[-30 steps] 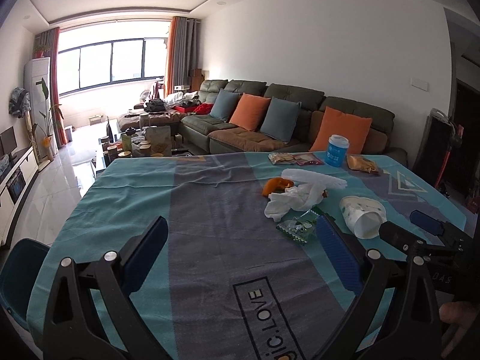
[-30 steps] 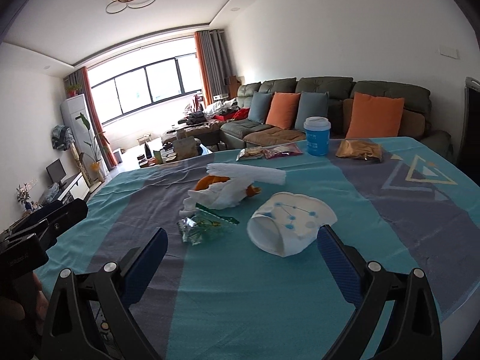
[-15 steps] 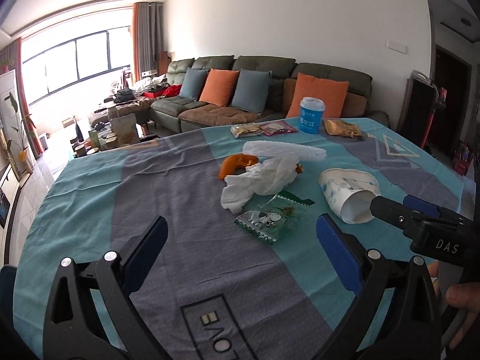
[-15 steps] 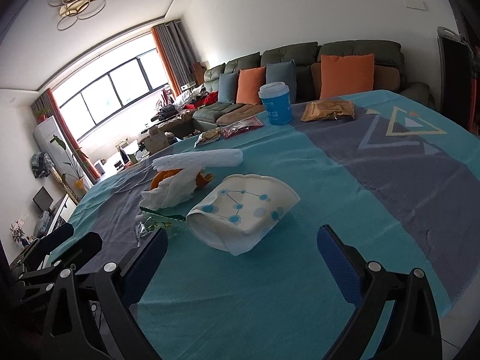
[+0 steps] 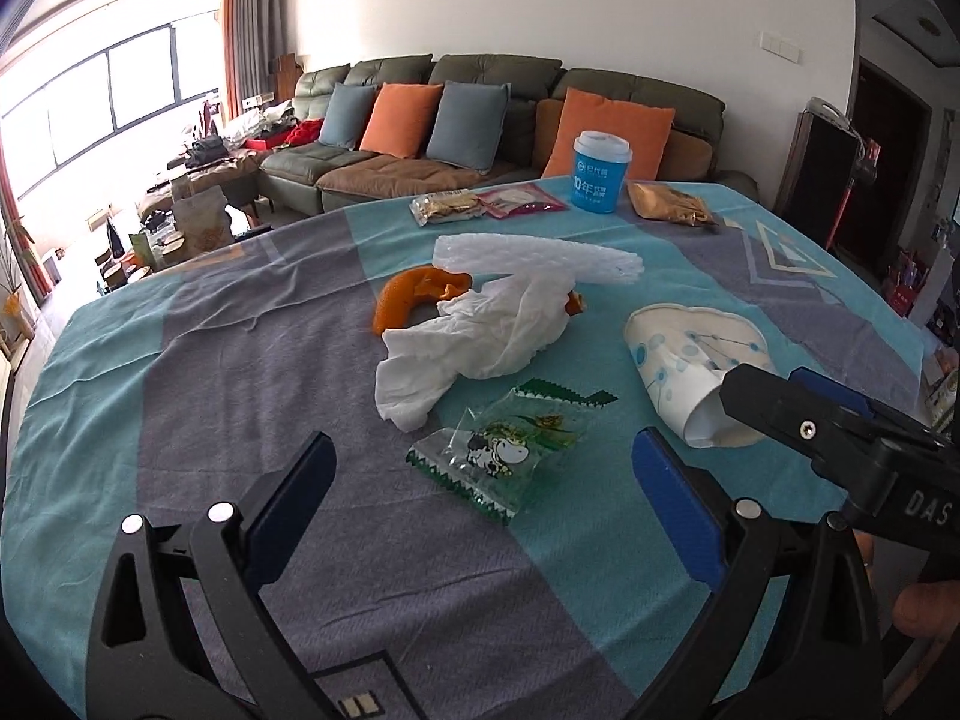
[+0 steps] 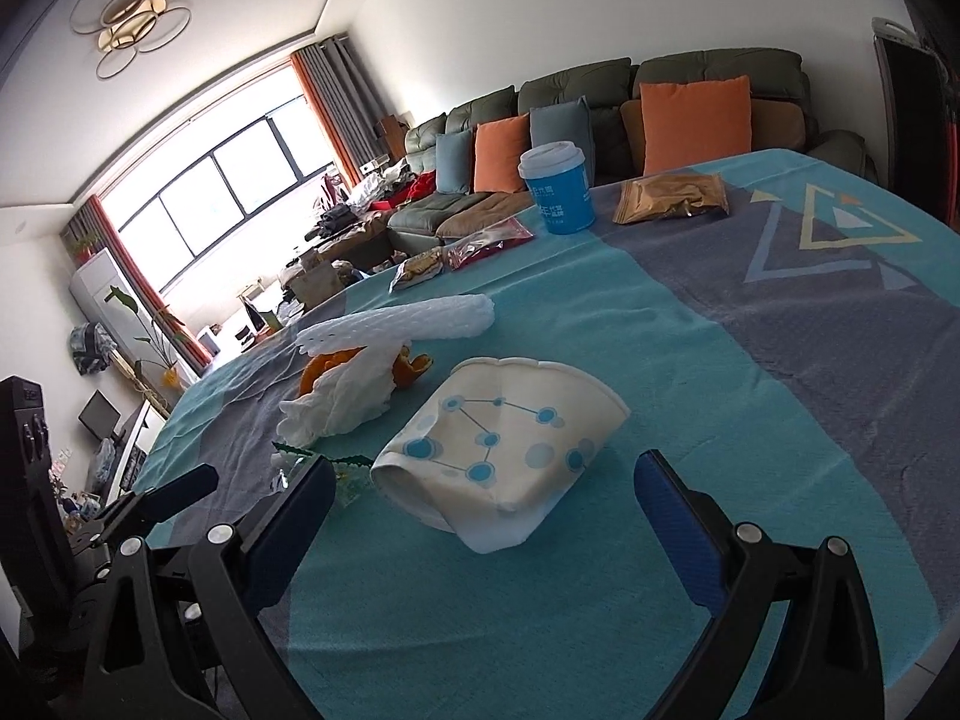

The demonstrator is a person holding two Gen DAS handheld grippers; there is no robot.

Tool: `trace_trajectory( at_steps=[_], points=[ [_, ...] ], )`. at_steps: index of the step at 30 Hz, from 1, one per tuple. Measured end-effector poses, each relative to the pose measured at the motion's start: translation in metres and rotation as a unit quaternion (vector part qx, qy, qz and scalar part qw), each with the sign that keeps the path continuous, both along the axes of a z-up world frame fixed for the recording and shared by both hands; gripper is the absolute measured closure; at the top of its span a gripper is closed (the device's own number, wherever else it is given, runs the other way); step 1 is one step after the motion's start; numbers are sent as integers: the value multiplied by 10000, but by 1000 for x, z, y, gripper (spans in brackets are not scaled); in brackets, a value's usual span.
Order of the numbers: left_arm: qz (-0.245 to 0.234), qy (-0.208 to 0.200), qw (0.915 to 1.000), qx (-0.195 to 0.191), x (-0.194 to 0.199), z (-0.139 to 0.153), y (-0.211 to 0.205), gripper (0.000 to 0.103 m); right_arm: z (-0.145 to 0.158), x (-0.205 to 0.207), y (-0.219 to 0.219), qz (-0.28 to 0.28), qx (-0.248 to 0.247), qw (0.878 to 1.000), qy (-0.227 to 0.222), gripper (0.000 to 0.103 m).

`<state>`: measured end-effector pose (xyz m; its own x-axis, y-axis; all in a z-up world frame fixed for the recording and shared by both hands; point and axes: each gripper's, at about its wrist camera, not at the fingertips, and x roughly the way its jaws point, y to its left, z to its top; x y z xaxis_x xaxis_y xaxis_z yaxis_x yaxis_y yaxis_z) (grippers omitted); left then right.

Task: Collect trash
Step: 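Move both tools back over the table toward the paper cup and snack bag, then grasp the clear snack bag with the left tool while the right tool grasps the white paper cup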

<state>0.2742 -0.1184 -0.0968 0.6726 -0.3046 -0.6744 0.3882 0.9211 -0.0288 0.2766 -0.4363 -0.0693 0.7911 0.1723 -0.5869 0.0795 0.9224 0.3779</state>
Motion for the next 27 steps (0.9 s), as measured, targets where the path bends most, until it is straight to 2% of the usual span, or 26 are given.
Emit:
trace_trajectory(
  at_steps=[7, 13, 22, 25, 27],
  points=[
    [-168, 520, 9985, -39, 20, -9, -10, 6, -6, 11, 0, 3, 194, 9996, 191, 7],
    [-72, 841, 9964, 58, 35, -19, -15, 6, -10, 18, 0, -34, 186, 9992, 341, 7],
    [-53, 906, 9957, 200, 42, -23, -20, 7, -12, 20, 3, -51, 71, 9990, 434, 7],
    [-107, 829, 9962, 250, 39, -22, -24, 19, -12, 20, 2, -56, 13, 9990, 436, 7],
    [-214, 770, 9963, 319, 36, -21, -29, 31, -12, 20, 4, -42, -52, 9990, 444, 7]
  ],
)
